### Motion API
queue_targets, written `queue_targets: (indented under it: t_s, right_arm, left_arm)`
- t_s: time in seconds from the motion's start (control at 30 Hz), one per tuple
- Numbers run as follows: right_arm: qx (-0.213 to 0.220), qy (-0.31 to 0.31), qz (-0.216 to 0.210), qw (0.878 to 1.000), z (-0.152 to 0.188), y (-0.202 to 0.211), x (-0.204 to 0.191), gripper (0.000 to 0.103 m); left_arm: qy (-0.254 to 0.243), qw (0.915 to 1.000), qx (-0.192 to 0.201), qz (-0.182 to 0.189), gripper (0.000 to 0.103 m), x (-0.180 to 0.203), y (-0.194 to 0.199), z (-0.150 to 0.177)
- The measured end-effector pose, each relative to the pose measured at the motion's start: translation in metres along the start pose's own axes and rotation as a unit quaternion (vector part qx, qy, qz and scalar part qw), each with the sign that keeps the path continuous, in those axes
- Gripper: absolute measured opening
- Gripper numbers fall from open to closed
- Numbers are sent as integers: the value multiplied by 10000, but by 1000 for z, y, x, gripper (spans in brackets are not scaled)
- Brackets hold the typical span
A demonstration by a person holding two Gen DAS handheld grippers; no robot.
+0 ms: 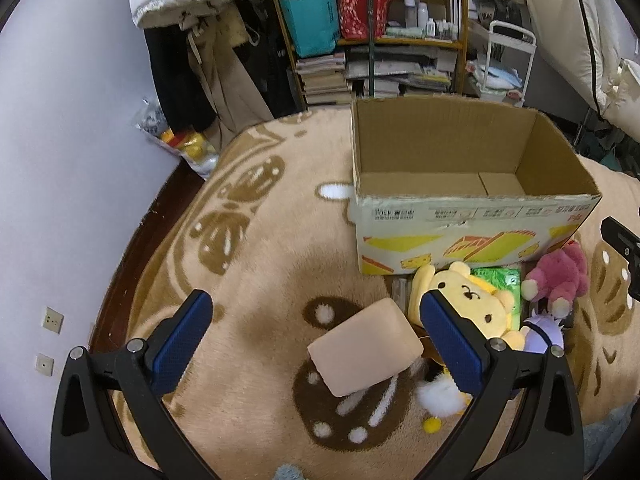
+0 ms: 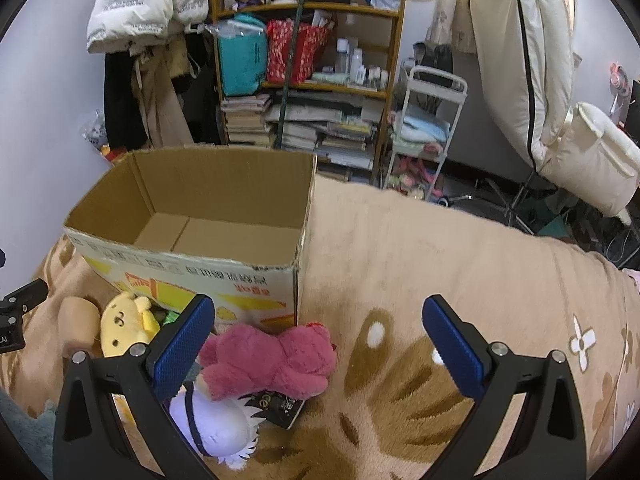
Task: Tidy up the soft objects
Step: 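Lower the left tool onto the pink cushion roll while the right tool lowers onto the pink bear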
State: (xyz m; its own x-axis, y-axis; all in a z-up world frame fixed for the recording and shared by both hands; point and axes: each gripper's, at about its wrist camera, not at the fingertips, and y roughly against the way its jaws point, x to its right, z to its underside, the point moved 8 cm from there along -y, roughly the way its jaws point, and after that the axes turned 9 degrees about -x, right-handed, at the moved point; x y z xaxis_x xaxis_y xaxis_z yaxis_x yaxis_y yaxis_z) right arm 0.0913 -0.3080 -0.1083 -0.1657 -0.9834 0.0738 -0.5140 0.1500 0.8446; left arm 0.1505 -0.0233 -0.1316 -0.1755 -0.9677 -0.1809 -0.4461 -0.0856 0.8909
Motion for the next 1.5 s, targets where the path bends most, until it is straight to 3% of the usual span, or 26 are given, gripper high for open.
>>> queue_targets:
  t_s: [0.27, 0.63, 1.1, 1.33, 1.5]
  right_arm:
    - [-289, 43, 74, 9995, 2, -22, 3, 103]
    - [-739, -86, 104, 9972, 8, -53, 9, 103]
    - [-1042, -458, -346, 9929, 17, -79, 4, 103]
    - [-1222, -343, -567, 9903, 27, -82, -12, 103]
    - [-1357, -286, -752, 9875, 32, -84, -22, 100]
  left_arm:
    - [114, 9984, -443, 324, 102, 9, -31, 4]
    - [42, 9939, -996, 474, 102, 24, -67, 16]
    - [165, 9871, -1407, 744, 101, 33, -96, 29]
    - [60, 9827, -1584, 962, 82, 43, -102, 35]
    - [8, 9832, -1537, 982, 74, 47, -100, 35]
